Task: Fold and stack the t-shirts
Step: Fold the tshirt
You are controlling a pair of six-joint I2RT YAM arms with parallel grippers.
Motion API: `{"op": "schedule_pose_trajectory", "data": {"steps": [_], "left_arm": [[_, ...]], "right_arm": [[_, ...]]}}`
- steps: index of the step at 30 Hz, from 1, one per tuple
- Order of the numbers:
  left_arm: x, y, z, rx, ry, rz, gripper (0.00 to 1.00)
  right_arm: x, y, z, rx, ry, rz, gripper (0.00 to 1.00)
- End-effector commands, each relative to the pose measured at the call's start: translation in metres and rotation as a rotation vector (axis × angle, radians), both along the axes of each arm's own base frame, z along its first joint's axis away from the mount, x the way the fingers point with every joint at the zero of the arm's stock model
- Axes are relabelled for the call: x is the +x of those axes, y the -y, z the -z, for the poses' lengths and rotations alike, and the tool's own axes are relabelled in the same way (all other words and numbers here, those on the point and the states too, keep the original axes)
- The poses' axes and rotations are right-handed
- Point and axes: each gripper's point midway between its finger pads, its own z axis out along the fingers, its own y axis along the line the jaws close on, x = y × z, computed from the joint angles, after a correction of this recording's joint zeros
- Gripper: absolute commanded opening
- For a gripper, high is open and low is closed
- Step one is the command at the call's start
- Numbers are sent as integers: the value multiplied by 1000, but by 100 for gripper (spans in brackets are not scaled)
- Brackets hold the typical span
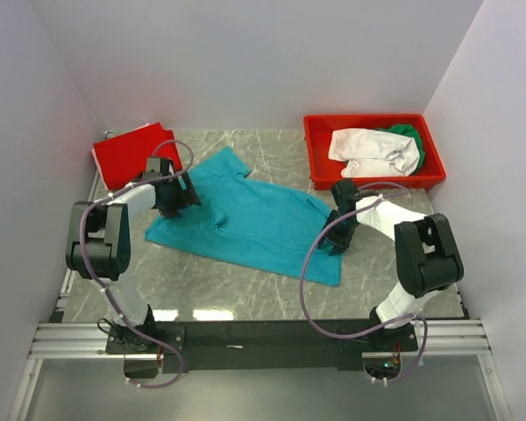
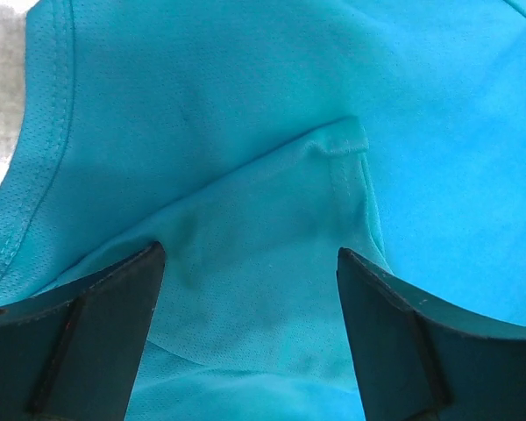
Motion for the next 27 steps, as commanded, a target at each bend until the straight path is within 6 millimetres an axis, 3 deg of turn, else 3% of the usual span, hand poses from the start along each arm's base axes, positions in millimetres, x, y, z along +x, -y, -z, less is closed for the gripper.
{"op": "schedule_pose_trajectory", "data": {"steps": [1, 8, 14, 17, 22, 25, 27], "left_arm": [[-27, -7, 19, 36, -89, -2, 87], [-53, -15, 22, 55, -140, -16, 87], [-90, -13, 20, 36, -181, 0, 87], [-101, -14, 17, 42, -196, 9, 88], [-103, -18, 3, 71, -191, 30, 88], [-93, -18, -14, 72, -148, 29, 88], [-81, -17, -29, 66, -110, 24, 89]], "right_arm": [[-12, 2, 13, -7, -28, -6, 48], [-60, 17, 32, -59, -173, 15, 48], [-93, 20, 27, -34, -201, 40, 50], [-98, 21, 19, -32, -201, 49, 51], [-104, 21, 12, -22, -201, 52, 51], [-98, 19, 2, -17, -173, 61, 51], [-83, 18, -12, -13, -123, 65, 51]]}}
